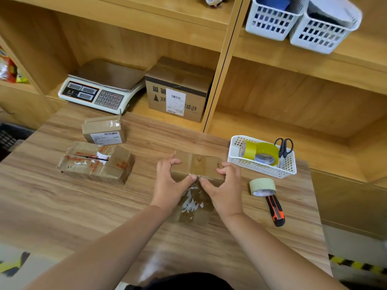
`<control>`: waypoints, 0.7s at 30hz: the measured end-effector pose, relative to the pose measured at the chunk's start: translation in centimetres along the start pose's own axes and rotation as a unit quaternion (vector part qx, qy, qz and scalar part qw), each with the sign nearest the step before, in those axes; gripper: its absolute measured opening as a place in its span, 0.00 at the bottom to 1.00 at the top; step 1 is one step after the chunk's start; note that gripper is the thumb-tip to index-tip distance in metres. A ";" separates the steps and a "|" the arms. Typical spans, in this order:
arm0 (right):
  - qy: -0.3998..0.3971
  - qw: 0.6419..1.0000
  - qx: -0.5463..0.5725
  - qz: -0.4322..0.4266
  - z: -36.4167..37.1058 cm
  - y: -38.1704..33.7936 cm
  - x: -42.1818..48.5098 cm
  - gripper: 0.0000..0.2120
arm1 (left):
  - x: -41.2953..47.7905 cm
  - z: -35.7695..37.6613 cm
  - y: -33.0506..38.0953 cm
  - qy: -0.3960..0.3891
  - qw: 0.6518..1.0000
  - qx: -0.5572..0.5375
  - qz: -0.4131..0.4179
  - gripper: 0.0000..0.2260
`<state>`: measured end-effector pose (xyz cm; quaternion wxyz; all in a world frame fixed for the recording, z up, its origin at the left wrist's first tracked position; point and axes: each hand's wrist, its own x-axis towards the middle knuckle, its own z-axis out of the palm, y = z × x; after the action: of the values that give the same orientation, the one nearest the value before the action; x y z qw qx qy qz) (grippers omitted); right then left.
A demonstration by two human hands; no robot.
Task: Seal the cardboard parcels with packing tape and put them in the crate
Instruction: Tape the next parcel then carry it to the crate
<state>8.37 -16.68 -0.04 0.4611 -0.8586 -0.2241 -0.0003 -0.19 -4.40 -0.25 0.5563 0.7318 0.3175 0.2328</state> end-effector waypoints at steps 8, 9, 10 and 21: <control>-0.004 0.999 0.025 0.045 0.2 -0.8 -1.0 0.18 | -0.9 0.4 0.2 0.030 0.999 -0.015 -0.030 0.18; -0.008 0.998 0.025 0.053 0.3 -0.9 -0.8 0.17 | -0.9 0.5 0.3 0.031 0.999 -0.020 -0.036 0.18; -0.011 0.998 0.025 0.060 0.3 -1.1 -0.7 0.16 | -1.0 0.5 0.5 0.031 0.998 -0.023 -0.041 0.17; 0.000 0.999 -0.038 0.027 1.1 -1.4 0.5 0.09 | 0.4 -0.3 -0.3 -0.051 0.994 -0.063 -0.069 0.26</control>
<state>8.06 -14.96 0.55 0.4284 -0.8811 -0.2006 0.0035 -0.22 -3.82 -0.47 0.6316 0.6825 0.3229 0.1762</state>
